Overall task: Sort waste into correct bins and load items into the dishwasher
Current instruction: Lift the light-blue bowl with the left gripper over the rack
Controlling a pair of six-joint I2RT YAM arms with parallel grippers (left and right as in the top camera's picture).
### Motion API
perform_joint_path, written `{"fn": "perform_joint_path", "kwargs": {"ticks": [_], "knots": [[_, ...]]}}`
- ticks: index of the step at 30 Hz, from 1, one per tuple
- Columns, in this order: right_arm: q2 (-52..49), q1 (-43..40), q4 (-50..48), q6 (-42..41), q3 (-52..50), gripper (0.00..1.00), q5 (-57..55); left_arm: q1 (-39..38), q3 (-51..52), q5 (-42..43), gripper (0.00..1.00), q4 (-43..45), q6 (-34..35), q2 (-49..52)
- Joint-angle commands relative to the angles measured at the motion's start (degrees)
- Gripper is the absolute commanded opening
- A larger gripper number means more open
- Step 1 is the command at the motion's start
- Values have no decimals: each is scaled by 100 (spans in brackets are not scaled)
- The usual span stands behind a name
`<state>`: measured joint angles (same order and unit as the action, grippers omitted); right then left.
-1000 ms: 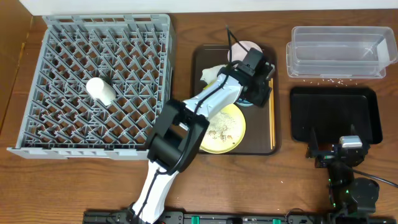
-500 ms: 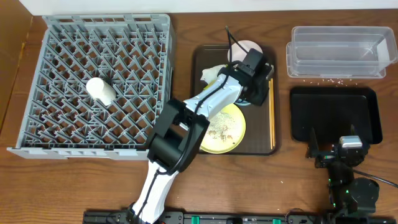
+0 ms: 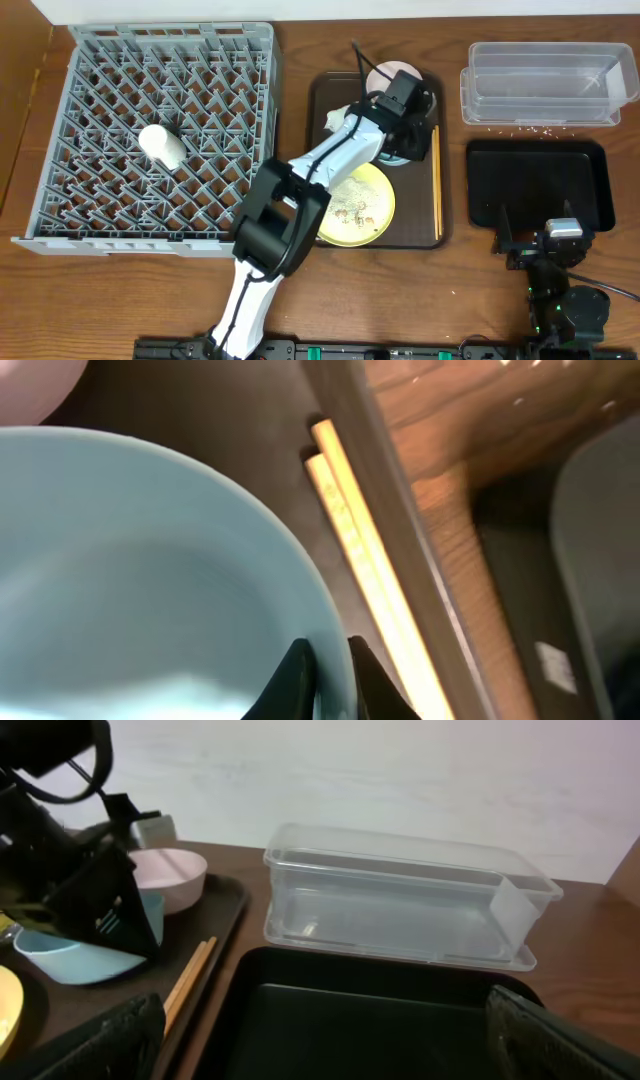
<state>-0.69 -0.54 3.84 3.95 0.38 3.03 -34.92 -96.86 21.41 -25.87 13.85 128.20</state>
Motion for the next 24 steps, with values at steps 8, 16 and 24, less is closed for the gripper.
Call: {"fn": "perform_joint_path", "kwargs": {"ticks": [8, 16, 24], "knots": [[31, -57, 26, -70, -7, 99, 24, 289, 61, 870, 8, -142, 1038, -660], [31, -57, 26, -70, -7, 99, 24, 776, 61, 2015, 8, -87, 1366, -1069], [31, -57, 24, -70, -7, 99, 24, 1648, 63, 3832, 8, 481, 1928, -1067]]}}
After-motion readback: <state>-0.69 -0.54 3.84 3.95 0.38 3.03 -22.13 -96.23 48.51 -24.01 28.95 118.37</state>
